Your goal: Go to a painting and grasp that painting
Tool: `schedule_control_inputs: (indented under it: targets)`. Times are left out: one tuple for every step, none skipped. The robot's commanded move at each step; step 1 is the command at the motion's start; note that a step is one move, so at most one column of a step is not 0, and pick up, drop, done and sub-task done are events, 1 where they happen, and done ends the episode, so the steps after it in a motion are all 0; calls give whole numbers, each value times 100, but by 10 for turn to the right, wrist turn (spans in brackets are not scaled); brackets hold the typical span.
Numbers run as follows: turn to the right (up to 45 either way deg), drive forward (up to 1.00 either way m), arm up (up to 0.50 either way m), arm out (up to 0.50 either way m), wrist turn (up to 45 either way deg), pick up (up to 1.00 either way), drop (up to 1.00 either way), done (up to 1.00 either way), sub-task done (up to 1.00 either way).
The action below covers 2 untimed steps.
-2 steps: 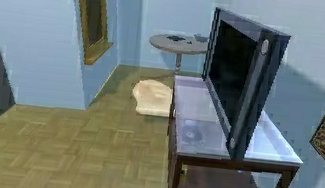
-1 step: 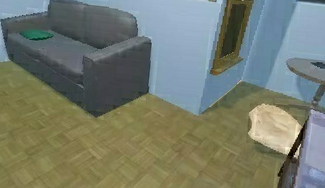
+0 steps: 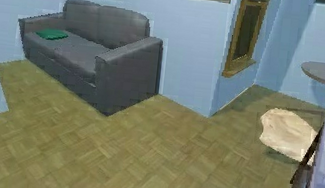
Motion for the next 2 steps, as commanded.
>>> schedule_control_inputs:
  targets:
    - [450, 0, 0, 0, 0, 0, 0, 0, 0]
    - [450, 0, 0, 0, 0, 0, 0, 0, 0]
